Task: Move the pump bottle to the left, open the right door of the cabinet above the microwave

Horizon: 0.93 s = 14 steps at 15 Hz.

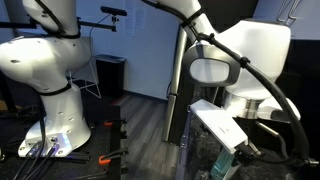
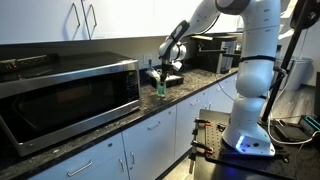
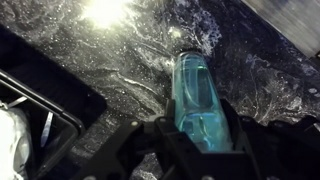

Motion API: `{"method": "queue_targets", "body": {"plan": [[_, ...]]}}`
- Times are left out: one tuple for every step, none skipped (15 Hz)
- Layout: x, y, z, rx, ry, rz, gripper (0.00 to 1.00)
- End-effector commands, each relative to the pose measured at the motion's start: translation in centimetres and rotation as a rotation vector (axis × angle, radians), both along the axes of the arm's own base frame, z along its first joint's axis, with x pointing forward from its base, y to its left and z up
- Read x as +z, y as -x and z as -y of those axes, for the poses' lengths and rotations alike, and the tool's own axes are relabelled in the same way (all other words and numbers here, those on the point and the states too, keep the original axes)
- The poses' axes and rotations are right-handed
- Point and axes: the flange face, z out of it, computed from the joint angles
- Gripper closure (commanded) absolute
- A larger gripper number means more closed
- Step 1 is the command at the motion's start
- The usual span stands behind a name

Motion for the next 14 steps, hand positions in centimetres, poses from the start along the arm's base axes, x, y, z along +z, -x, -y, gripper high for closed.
{"method": "queue_targets", "body": {"plan": [[0.0, 0.0, 0.0, -0.001, 0.000, -0.001, 0.80], [0.1, -0.3, -0.4, -0.012, 0.013, -0.001, 0.80], [0.0, -1.1, -1.0, -0.031, 0.022, -0.009, 0.80], [-0.1, -1.8, -1.6, -0.043, 0.030, -0.020, 0.80], [-0.2, -3.0, -2.5, -0.046, 0.041, -0.033, 0.80], [-0.2, -4.2, -3.6, -0.040, 0.049, -0.044, 0.80], [0.0, -5.3, -4.6, -0.037, 0.071, -0.054, 0.80], [0.2, -6.2, -5.5, -0.029, 0.091, -0.062, 0.80], [0.3, -7.4, -6.4, -0.028, 0.118, -0.067, 0.80], [0.4, -8.3, -6.9, -0.028, 0.143, -0.071, 0.80], [0.4, -9.0, -7.1, -0.040, 0.171, -0.078, 0.80], [0.5, -9.4, -7.2, -0.049, 0.187, -0.079, 0.80], [0.4, -9.6, -7.0, -0.064, 0.196, -0.076, 0.80], [0.3, -9.8, -6.7, -0.082, 0.199, -0.064, 0.80]]}}
